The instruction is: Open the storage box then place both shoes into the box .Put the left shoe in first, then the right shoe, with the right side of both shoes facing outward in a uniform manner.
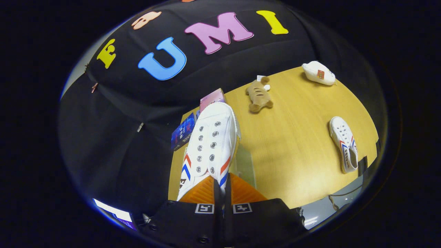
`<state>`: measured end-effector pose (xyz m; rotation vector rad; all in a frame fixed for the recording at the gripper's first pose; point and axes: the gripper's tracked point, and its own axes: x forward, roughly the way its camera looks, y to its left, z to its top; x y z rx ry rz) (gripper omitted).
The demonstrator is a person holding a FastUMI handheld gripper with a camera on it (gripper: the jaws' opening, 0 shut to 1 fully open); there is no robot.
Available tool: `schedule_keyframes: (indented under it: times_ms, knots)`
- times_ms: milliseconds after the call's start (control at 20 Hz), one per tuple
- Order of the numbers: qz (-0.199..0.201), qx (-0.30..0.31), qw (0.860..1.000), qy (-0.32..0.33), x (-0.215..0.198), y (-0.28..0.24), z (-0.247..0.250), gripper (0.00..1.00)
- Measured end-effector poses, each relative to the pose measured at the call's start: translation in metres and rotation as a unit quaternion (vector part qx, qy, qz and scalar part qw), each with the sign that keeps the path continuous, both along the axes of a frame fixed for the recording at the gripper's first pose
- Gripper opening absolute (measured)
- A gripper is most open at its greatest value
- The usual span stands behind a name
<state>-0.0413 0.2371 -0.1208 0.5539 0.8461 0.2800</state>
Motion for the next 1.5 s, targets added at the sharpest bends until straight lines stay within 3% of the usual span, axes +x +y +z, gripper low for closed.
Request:
schedule_keyframes:
  times_ms: [250,450,1350,1450,1500]
  knots:
    - [0.050,0.004,0.999,0.013,-0.007,0.066,-0.028,0.05]
    - [0.065,-0.014,0.997,0.035,-0.010,0.096,-0.060,0.05]
    - [0.084,-0.085,0.988,0.103,0.002,0.126,-0.128,0.06]
    - [0.099,-0.062,0.989,0.091,0.004,0.137,-0.121,0.24]
    - [0.103,-0.055,0.990,0.081,0.003,0.138,-0.114,0.47]
